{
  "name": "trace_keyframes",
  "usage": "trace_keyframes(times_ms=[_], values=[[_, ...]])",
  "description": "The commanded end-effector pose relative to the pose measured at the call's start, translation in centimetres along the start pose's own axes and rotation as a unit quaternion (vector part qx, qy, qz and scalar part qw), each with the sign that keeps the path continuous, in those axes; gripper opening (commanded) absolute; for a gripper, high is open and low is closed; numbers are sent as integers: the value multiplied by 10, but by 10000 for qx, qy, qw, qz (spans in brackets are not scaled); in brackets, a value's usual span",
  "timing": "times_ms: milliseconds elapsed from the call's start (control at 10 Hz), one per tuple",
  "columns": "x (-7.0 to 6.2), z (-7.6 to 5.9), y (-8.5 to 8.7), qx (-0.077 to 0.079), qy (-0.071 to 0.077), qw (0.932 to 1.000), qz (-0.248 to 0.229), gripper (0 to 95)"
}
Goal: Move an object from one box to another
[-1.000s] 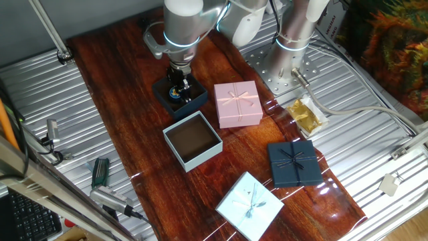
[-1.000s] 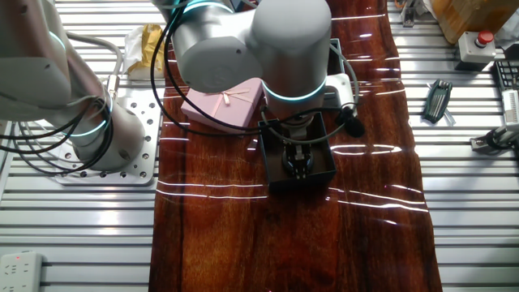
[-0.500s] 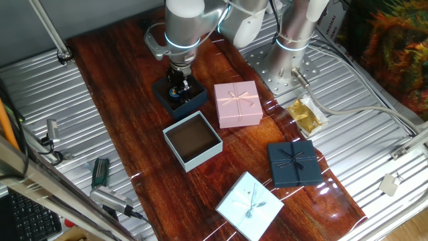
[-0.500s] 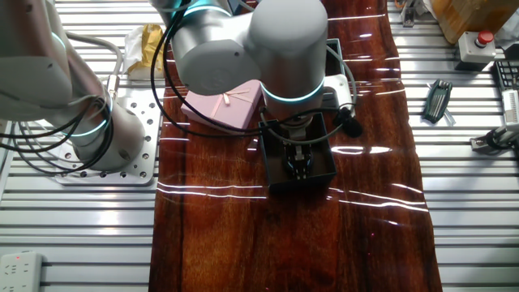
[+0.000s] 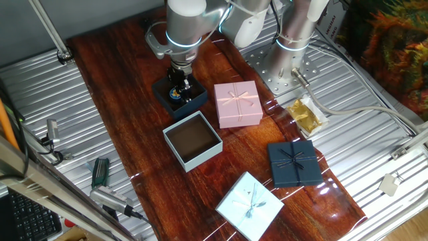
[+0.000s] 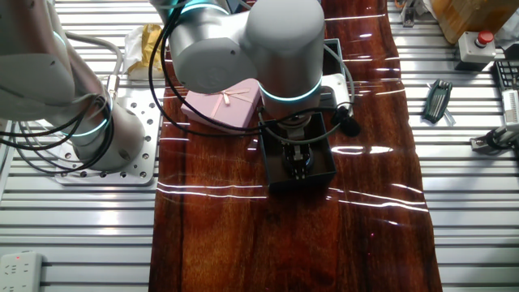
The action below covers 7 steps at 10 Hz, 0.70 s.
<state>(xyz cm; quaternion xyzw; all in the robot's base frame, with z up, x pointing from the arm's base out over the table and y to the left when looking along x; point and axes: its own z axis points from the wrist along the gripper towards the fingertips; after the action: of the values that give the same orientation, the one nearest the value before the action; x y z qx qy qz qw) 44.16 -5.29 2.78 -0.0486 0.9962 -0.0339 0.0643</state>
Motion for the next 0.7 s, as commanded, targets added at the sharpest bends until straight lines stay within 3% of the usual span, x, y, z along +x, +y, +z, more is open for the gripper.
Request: trace_keyframes(times_ms=[100, 500, 600, 700], values=[[-1, 2, 0, 13, -10, 10000, 8, 760], [-1, 3, 0, 58, -7, 10000, -5, 760], [-1, 3, 0, 57, -13, 10000, -5, 570], [-1, 4, 0, 54, -30, 10000, 1, 570]])
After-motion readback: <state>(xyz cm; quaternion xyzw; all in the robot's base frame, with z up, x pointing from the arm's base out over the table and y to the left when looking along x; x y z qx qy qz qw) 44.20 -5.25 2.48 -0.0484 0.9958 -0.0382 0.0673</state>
